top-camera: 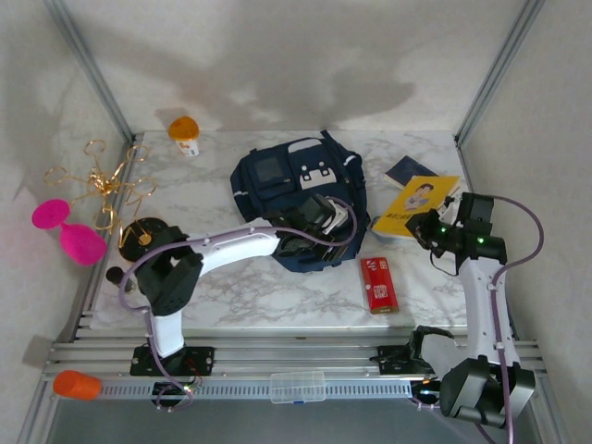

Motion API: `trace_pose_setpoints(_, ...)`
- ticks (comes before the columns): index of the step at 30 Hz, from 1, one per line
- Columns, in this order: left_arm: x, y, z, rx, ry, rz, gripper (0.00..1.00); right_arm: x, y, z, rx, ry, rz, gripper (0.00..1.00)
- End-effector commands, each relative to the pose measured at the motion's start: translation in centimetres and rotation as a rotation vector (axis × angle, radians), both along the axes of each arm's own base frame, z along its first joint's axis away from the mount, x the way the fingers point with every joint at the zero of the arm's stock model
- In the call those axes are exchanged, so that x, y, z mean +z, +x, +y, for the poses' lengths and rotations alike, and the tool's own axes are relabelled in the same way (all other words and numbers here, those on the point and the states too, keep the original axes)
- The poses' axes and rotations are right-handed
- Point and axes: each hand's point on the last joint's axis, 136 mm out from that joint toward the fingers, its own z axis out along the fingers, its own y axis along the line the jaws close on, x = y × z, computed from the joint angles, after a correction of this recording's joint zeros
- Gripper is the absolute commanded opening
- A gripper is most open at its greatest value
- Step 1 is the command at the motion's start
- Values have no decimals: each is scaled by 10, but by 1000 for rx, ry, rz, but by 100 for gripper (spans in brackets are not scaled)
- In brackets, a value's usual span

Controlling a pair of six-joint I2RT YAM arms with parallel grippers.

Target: Pack books, pencil case, and school supplies into a backpack

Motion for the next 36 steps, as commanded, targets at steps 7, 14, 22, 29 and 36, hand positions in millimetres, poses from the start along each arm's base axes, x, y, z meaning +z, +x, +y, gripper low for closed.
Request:
trace_pose_setpoints(7,-30,25,-6,-56,92,43,54,-4,3,10,76,52,-36,0)
trace_pose_setpoints(14,-21,35,-10,-53,2,96,49,-7,4,13,103,66,-43,0)
trace_pose_setpoints(22,-28,38,-5,-42,-30,160,37,-7,3,15,113,68,-49,0)
trace_pose_setpoints(29,-11,47,-2,-30,-54,128,10,-3,3,20,147,86,-57,0)
trace_pose_setpoints(36,89,81,21,117,-53,-134,0,4,-6,40,243,104,-53,0)
